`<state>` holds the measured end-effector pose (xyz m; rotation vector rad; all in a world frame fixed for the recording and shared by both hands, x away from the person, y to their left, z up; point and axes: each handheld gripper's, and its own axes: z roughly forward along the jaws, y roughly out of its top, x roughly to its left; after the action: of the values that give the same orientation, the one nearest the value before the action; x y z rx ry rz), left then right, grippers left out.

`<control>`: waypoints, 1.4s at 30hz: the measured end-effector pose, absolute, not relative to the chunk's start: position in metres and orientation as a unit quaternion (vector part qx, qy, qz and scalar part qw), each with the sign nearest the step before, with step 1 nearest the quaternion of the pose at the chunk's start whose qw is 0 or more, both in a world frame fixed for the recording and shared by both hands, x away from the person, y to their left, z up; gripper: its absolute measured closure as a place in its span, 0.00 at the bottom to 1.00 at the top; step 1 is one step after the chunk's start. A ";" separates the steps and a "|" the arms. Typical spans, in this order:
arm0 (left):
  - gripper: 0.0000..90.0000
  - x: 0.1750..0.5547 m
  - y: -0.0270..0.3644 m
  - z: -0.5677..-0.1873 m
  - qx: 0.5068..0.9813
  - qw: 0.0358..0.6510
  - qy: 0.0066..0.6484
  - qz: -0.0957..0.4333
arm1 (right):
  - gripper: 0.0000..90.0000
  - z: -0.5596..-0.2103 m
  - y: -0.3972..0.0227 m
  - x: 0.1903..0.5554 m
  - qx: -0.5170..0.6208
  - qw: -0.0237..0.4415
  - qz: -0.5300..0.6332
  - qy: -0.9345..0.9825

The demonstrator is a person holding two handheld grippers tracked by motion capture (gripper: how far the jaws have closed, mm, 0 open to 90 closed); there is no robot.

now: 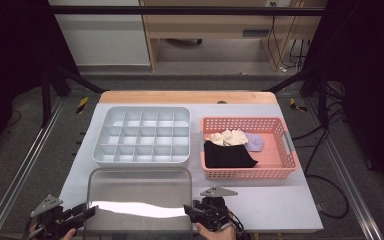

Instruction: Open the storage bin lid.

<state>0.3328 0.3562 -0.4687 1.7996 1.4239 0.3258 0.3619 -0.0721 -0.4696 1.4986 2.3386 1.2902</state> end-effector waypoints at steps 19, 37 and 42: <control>0.50 0.337 0.351 -0.472 0.731 0.369 0.559 0.133 | 0.54 -0.477 -0.064 0.365 0.485 0.041 0.398 0.778; 0.45 0.344 0.359 -0.467 0.723 0.387 0.551 0.153 | 0.47 -0.472 -0.070 0.368 0.470 0.081 0.423 0.771; 0.43 0.354 0.364 -0.460 0.715 0.402 0.549 0.163 | 0.42 -0.463 -0.078 0.371 0.459 0.103 0.448 0.760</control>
<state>0.3536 0.3642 -0.4598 1.8065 1.3869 0.4122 0.3711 -0.0784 -0.4629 1.3545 2.2438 1.3223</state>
